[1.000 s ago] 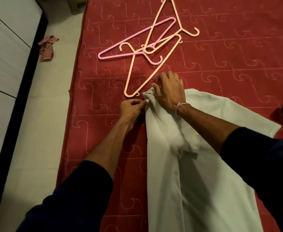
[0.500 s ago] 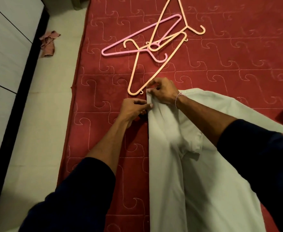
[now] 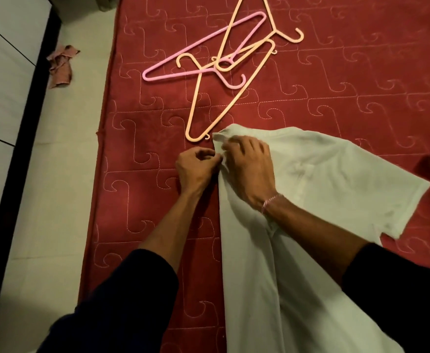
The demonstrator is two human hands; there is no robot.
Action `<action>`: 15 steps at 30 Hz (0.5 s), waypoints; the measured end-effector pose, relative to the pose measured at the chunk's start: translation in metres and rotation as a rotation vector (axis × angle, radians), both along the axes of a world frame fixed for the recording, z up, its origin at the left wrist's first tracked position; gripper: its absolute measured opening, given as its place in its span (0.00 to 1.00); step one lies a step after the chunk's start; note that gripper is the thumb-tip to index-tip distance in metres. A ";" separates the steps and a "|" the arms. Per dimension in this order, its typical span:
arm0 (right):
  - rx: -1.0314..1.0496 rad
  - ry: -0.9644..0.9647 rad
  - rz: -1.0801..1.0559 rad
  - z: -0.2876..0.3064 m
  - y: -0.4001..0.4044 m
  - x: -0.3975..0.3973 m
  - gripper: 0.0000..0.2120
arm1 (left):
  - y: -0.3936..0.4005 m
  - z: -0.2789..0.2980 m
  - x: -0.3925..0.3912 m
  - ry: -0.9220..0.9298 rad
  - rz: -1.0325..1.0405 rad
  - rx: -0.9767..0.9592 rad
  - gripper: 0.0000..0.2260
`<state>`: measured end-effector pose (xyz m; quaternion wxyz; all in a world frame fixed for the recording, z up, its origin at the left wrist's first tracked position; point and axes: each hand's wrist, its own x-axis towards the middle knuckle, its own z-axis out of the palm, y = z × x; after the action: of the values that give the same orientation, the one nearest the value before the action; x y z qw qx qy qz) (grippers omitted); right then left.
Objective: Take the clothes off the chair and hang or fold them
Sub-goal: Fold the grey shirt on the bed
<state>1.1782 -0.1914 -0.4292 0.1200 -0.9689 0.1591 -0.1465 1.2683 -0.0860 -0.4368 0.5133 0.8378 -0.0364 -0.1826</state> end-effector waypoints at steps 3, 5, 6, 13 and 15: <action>0.003 0.142 -0.034 -0.005 0.006 -0.053 0.22 | -0.010 0.000 -0.022 -0.247 0.046 0.076 0.12; -0.010 0.253 -0.044 -0.011 0.001 -0.073 0.27 | -0.019 -0.004 -0.038 -0.561 -0.097 0.255 0.16; -0.013 0.286 -0.026 -0.013 -0.003 -0.078 0.28 | -0.024 -0.009 -0.046 -0.725 -0.220 0.344 0.18; 0.006 0.219 -0.180 -0.012 -0.018 -0.090 0.28 | -0.019 -0.027 -0.039 -0.679 -0.695 0.587 0.31; 0.036 0.198 -0.391 -0.010 -0.029 -0.102 0.31 | -0.019 -0.027 -0.034 -0.677 -0.720 0.630 0.32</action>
<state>1.0761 -0.2206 -0.4389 0.0902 -0.9271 0.3573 -0.0681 1.2346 -0.1052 -0.4639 0.1048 0.8965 -0.4247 -0.0696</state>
